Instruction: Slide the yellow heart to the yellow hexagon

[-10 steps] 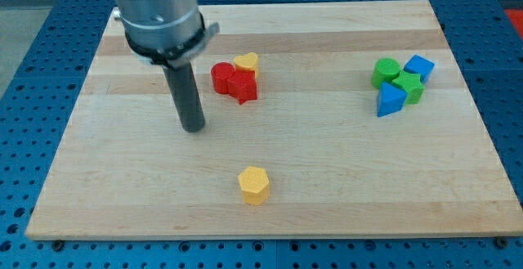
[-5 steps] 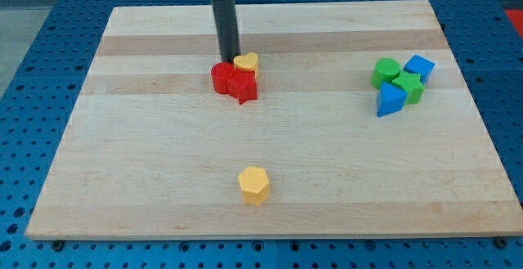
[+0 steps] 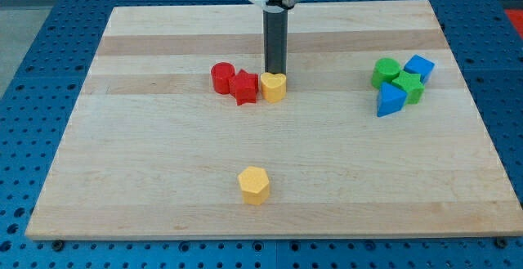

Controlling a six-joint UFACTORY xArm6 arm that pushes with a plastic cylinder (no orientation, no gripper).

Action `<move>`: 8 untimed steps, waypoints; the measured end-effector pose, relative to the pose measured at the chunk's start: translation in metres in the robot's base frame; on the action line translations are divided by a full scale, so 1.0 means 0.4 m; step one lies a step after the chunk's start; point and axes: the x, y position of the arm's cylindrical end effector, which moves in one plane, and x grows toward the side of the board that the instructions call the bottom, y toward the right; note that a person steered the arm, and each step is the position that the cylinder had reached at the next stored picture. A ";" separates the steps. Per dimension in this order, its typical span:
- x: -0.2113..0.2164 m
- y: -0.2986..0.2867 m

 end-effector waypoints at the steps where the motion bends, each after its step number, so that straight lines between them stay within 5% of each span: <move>1: 0.044 0.000; 8: 0.240 -0.043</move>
